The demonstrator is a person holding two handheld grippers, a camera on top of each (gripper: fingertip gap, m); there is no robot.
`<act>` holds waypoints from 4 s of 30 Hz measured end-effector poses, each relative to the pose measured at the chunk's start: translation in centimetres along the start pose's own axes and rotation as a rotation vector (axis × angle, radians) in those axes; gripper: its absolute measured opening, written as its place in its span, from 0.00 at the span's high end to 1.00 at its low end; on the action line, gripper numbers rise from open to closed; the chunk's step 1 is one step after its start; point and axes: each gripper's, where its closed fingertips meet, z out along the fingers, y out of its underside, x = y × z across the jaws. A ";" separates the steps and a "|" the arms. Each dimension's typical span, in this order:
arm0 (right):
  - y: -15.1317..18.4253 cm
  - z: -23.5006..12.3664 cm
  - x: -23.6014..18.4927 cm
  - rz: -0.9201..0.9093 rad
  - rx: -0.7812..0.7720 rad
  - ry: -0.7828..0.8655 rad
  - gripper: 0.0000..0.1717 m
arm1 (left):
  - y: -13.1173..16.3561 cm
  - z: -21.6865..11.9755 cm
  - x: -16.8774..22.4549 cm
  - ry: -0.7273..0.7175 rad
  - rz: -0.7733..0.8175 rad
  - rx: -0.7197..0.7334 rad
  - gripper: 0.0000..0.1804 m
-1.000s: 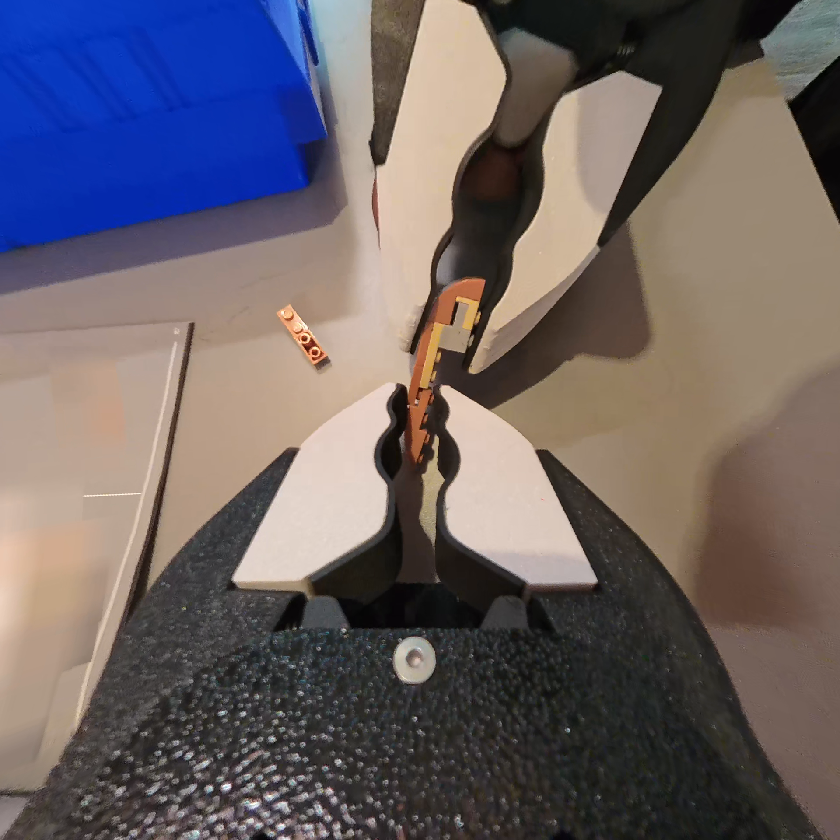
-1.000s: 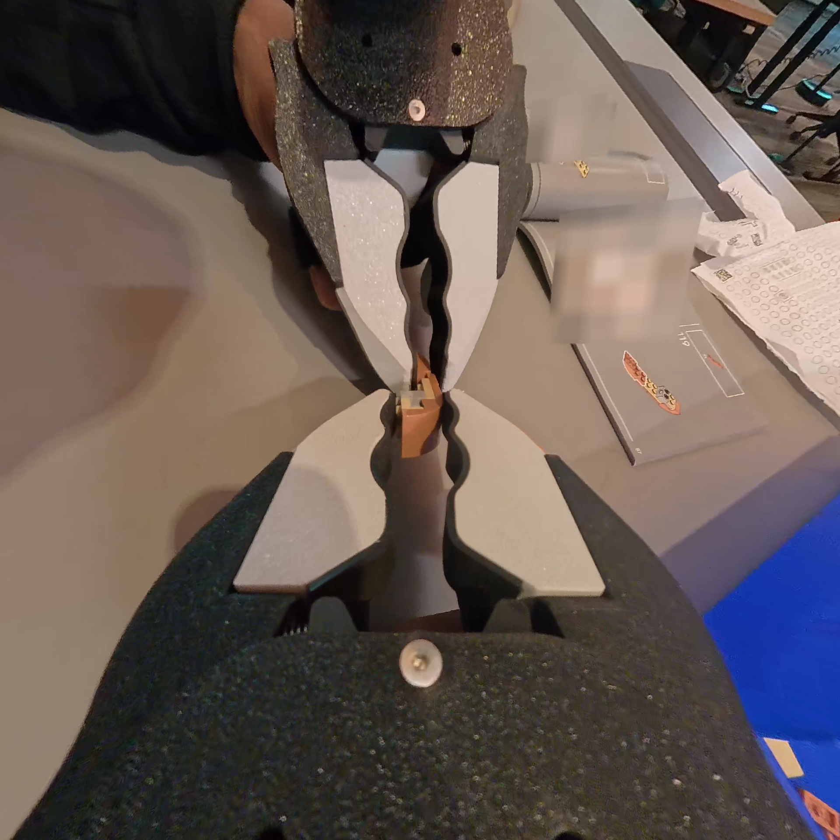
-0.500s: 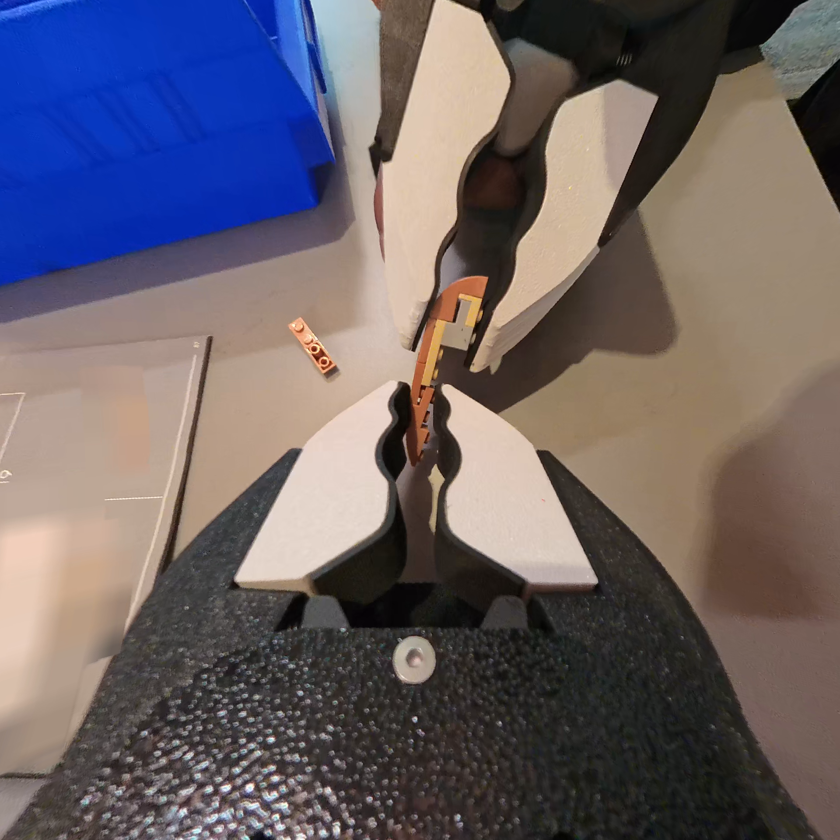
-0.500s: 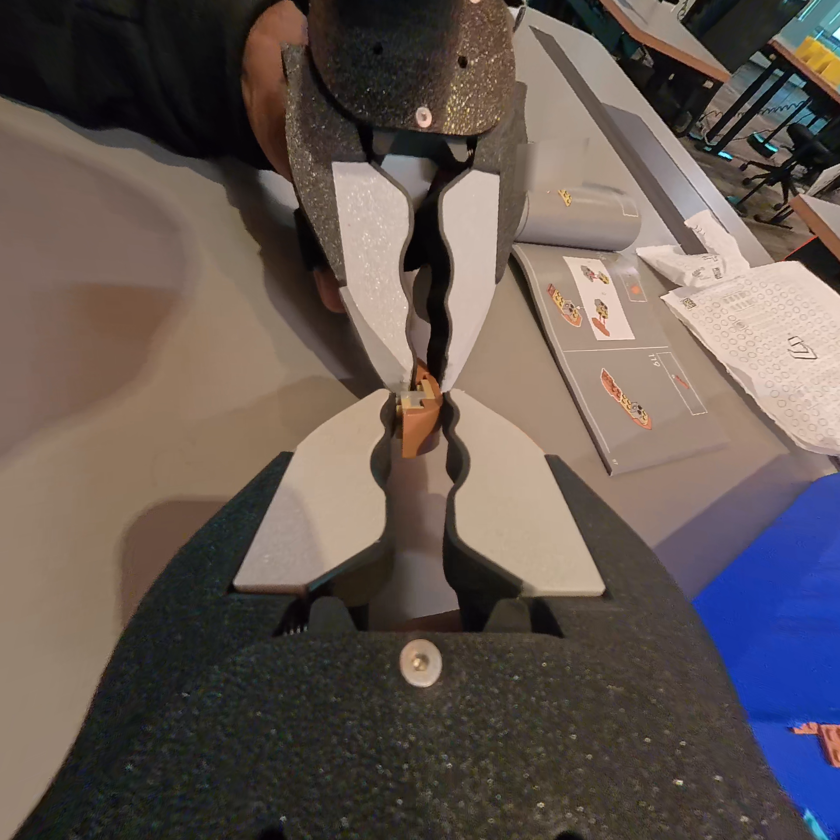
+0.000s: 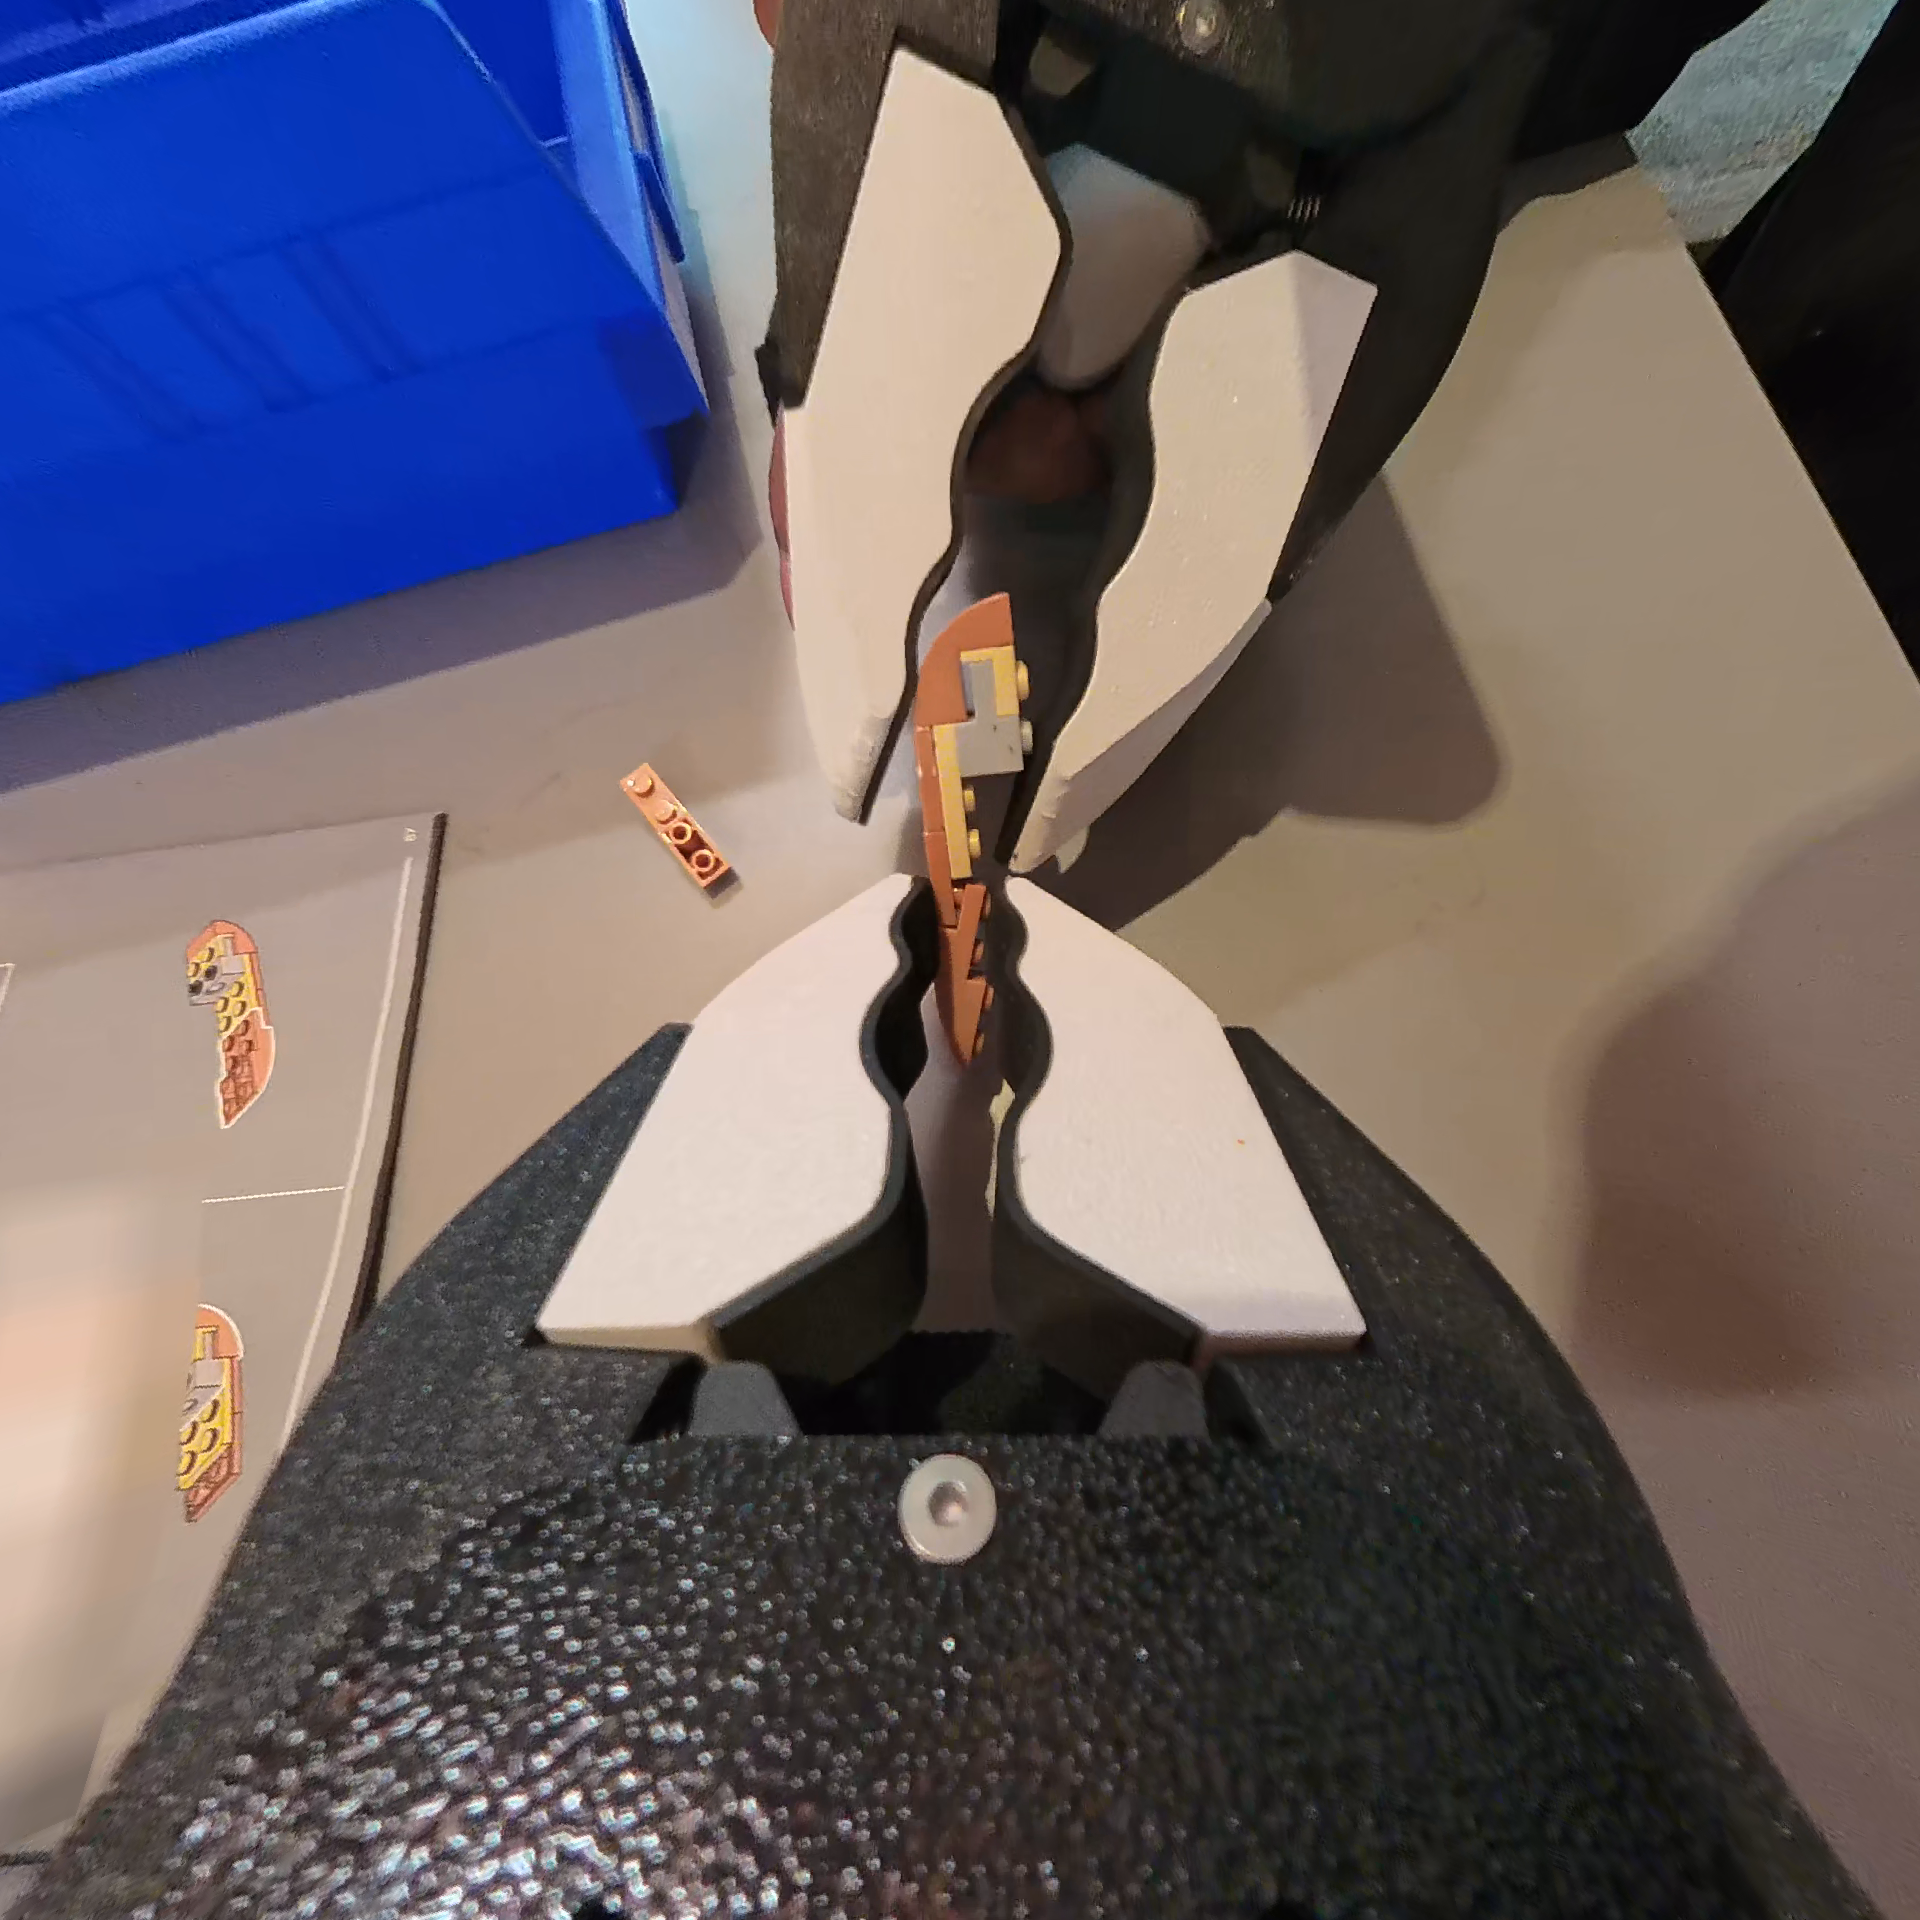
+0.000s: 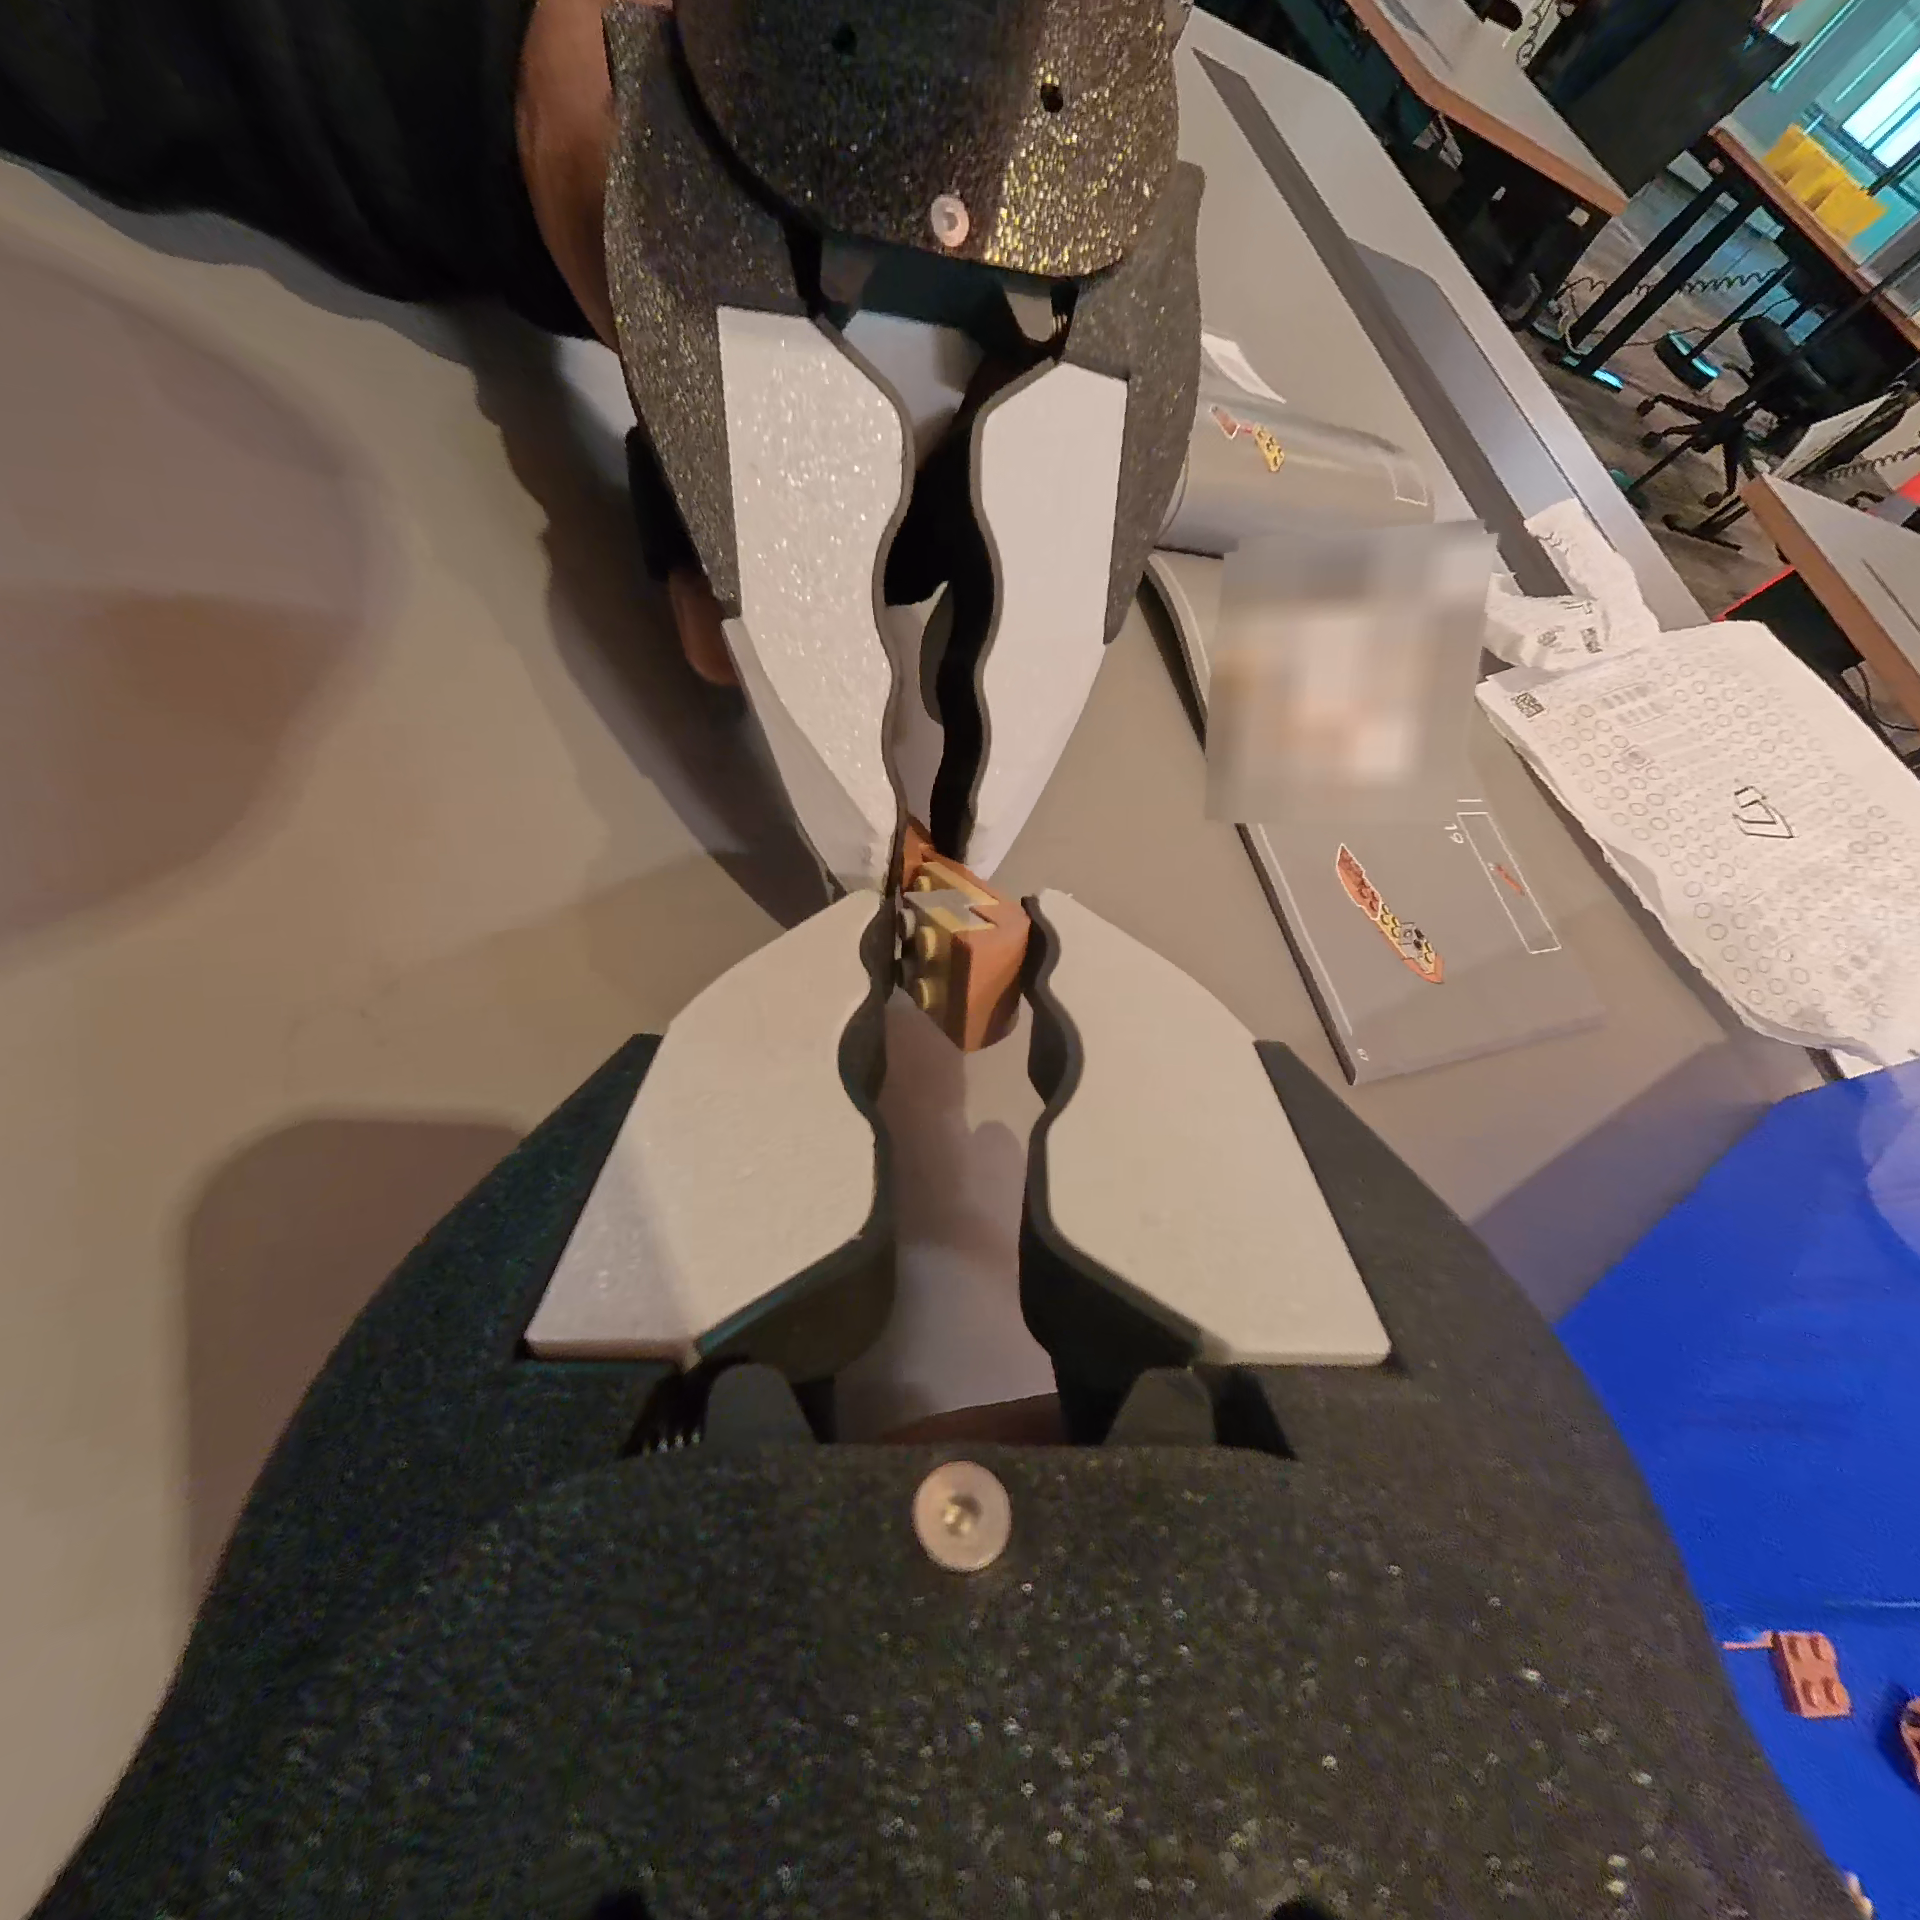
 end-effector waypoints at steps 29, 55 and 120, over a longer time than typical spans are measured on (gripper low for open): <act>0.3 0.2 -0.9 -0.001 -0.015 -0.063 0.88 | 1.4 0.4 0.6 0.036 0.036 -0.064 0.84; 2.7 -0.3 -1.6 -0.037 -0.182 -0.171 0.76 | 1.1 1.1 0.9 0.001 0.068 -0.083 0.97; 1.2 -1.7 0.8 0.309 -0.066 -0.163 0.96 | -2.3 -0.3 -1.9 -0.553 0.832 -0.172 0.95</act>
